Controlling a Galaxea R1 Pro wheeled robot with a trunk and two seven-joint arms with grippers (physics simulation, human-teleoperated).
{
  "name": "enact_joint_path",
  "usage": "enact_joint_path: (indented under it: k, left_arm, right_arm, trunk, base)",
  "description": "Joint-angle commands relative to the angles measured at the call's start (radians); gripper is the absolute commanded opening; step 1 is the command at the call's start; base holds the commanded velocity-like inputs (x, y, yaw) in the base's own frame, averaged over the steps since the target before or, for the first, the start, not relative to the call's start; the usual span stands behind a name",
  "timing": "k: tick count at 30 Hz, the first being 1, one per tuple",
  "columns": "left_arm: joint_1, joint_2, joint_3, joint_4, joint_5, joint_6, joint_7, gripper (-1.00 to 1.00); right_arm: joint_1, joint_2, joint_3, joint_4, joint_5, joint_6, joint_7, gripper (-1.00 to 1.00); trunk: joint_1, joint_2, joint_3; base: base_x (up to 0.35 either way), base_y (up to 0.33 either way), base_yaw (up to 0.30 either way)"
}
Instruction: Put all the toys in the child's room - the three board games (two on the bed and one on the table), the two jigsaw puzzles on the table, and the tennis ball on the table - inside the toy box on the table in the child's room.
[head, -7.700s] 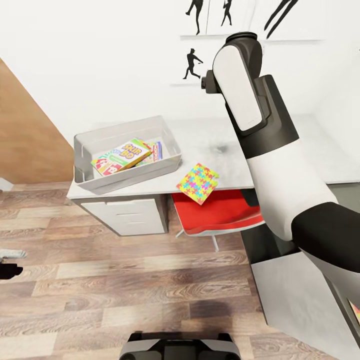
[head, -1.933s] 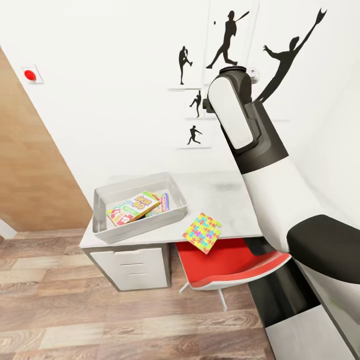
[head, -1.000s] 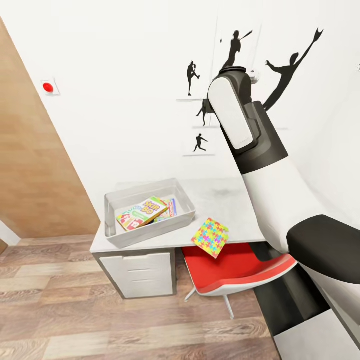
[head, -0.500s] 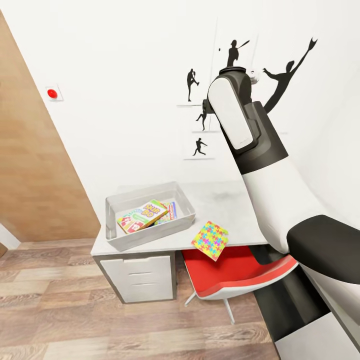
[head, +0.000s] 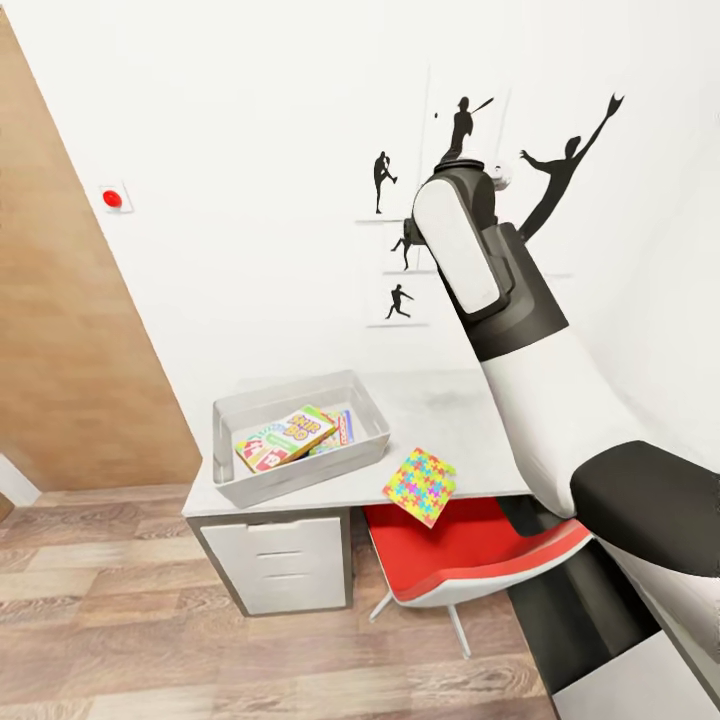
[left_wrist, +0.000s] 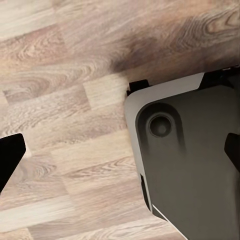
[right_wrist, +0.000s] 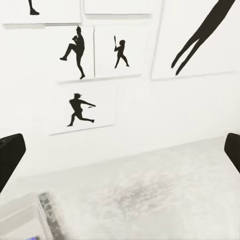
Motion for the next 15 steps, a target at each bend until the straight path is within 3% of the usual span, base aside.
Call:
enact_joint_path:
  k: [1, 15]
  left_arm:
    - [-0.001, 0.0, -0.006, 0.001, 0.004, -0.004, -0.003, 1.0]
    - [0.001, 0.0, -0.006, 0.001, 0.005, -0.004, -0.003, 1.0]
  right_arm:
    - [0.006, 0.0, 0.001, 0.003, -0.01, 0.006, -0.01, 1.0]
    - [0.059, -0.005, -0.006, 0.236, -0.013, -0.024, 0.003, 1.0]
  trunk:
    - [0.001, -0.002, 0.0]
    - [0.001, -0.002, 0.023]
  base:
    - [0.0, 0.0, 0.0]
    - [0.0, 0.0, 0.0]
